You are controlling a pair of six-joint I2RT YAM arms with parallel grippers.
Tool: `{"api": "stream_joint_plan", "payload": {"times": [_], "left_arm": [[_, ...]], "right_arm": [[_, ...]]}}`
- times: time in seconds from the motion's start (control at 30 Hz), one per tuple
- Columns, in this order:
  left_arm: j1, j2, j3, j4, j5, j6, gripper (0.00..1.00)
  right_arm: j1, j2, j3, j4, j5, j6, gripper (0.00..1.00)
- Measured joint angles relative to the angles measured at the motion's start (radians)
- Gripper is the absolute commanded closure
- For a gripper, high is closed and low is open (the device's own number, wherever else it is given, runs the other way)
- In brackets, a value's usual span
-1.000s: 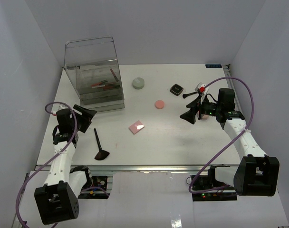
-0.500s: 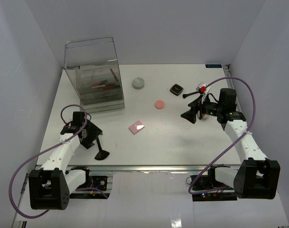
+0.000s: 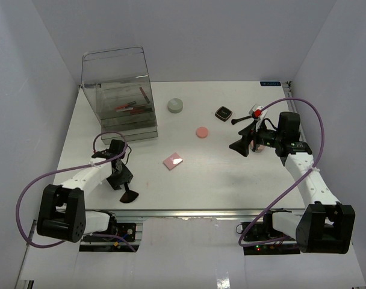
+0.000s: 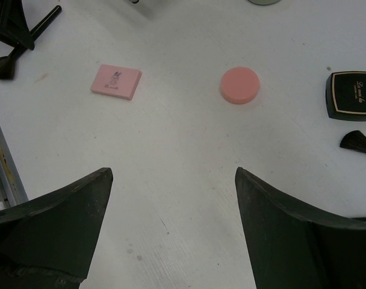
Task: Organize the makeup
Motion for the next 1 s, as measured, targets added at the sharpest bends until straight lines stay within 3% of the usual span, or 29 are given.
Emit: {"api": "stream_joint_plan", "payload": {"times": [0.3,0.47,0.77,1.0], "left_arm": [[-0.05,0.034,0.026,0.01,-0.029,-0.009,0.84],[-0.052,-0.022,0.005,0.001,-0.032,-0.013,0.96],[-0.067,-0.314,0.06,-0.025,0.108,-0.084,1.0],[-0.069,-0.371,0.236,0.032,0.106,-0.298,0.98]], "right_arm": [[-0.019,-0.015,0.0,0.0,-0.011,0.0,0.11],[-0.036,-0.016,0.0,0.0,-0.014,0.0,0.11],[-0.039,-0.019,0.0,-0.001,-0.018,0.0,0.11],[-0.039,-0.02,0.0,-0.001,-0.018,0.0,0.11]]}}
